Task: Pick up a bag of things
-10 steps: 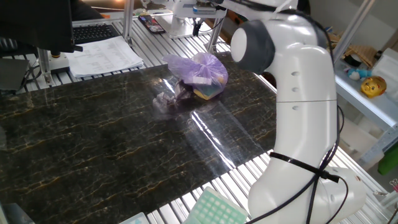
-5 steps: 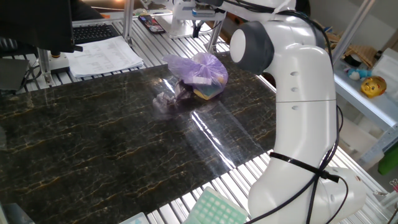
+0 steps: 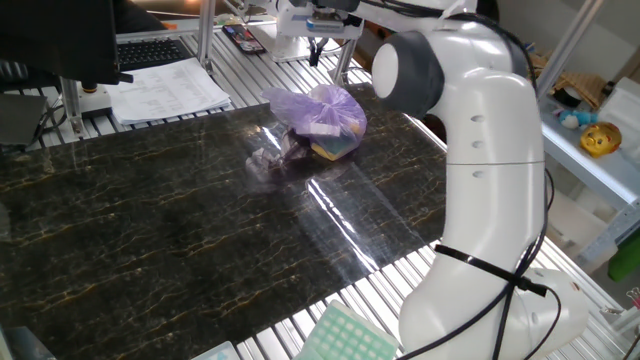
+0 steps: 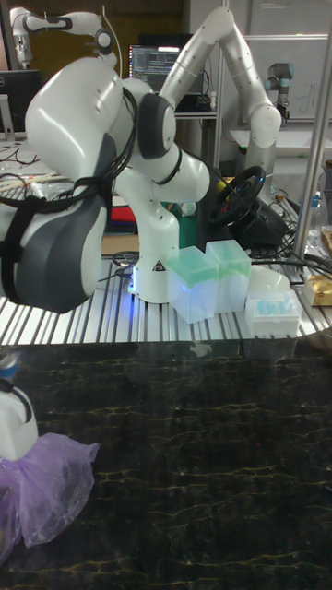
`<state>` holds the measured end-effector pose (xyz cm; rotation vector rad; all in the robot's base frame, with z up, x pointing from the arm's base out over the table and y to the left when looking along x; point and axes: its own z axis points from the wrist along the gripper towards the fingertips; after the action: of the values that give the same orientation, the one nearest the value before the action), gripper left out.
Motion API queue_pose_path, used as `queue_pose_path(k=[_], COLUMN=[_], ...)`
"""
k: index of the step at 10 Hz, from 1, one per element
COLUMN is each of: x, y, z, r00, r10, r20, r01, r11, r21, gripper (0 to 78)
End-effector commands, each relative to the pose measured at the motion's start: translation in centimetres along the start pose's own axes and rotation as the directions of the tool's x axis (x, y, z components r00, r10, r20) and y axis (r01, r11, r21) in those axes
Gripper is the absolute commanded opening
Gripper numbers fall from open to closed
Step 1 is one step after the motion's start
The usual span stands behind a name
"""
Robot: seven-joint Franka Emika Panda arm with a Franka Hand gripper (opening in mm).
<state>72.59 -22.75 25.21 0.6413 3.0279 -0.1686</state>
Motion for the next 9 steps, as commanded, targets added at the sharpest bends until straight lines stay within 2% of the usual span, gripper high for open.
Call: queue_pose_path(k=[1, 4, 5, 9], x=[3.58, 3.27, 3.27, 3.27], y=[0.15, -0.45, -0.45, -0.45], z=[-0.07, 0.34, 0.34, 0.34], r00=[0.997, 0.996, 0.996, 0.996], r10=[0.079, 0.084, 0.084, 0.084], r20=[-0.024, -0.019, -0.019, -0.019], r01=[-0.079, -0.084, -0.084, -0.084], r11=[0.997, 0.996, 0.996, 0.996], r21=[0.022, 0.032, 0.032, 0.032], gripper=[0.0, 0.0, 77.4, 77.4])
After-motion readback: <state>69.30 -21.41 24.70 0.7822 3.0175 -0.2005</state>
